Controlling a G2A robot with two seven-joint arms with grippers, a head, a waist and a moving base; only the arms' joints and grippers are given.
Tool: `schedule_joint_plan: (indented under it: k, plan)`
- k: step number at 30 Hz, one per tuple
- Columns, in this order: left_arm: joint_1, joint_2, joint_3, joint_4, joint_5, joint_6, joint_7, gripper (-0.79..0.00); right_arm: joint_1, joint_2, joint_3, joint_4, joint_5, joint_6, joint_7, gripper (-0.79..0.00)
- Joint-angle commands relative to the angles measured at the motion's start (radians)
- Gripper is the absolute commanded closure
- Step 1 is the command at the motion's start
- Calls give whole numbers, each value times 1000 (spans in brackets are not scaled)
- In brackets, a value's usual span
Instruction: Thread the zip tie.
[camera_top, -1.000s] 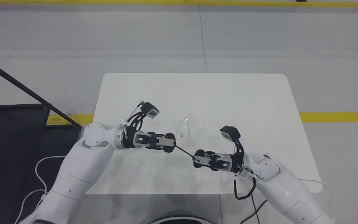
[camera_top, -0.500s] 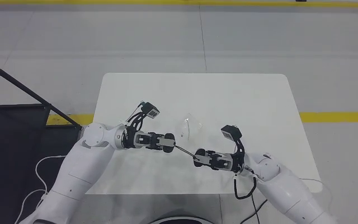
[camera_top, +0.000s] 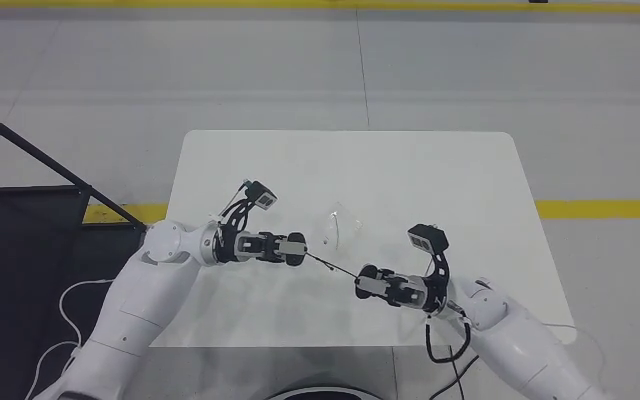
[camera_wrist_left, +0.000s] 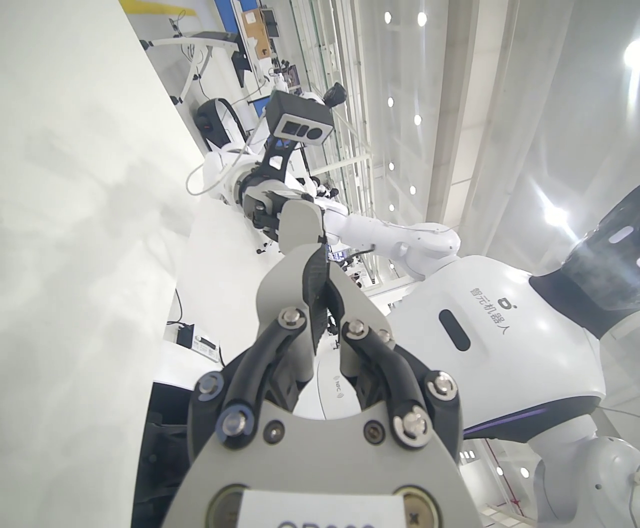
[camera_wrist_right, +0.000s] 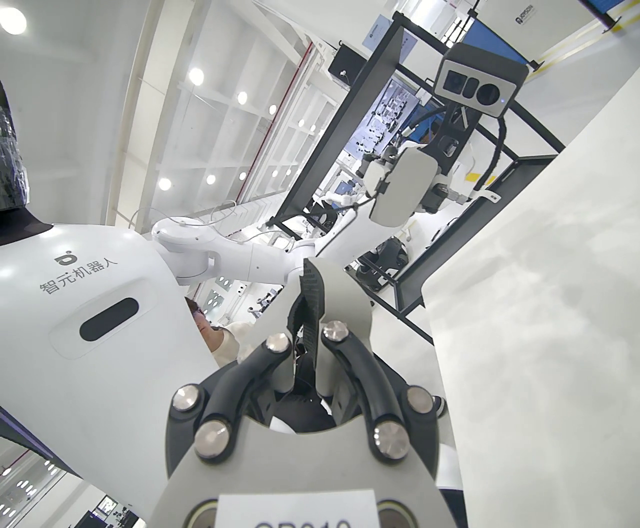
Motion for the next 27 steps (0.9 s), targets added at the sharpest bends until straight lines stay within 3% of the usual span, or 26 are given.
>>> schedule_joint_plan:
  k: [1, 27]
  plan:
    - [3, 1, -8, 1, -2, -1, 1, 0, -1, 5, 2, -13, 8, 0, 0, 0]
    - [48, 13, -55, -1, -7, -4, 4, 0, -74, 53, 78, -147, 76, 0, 0, 0]
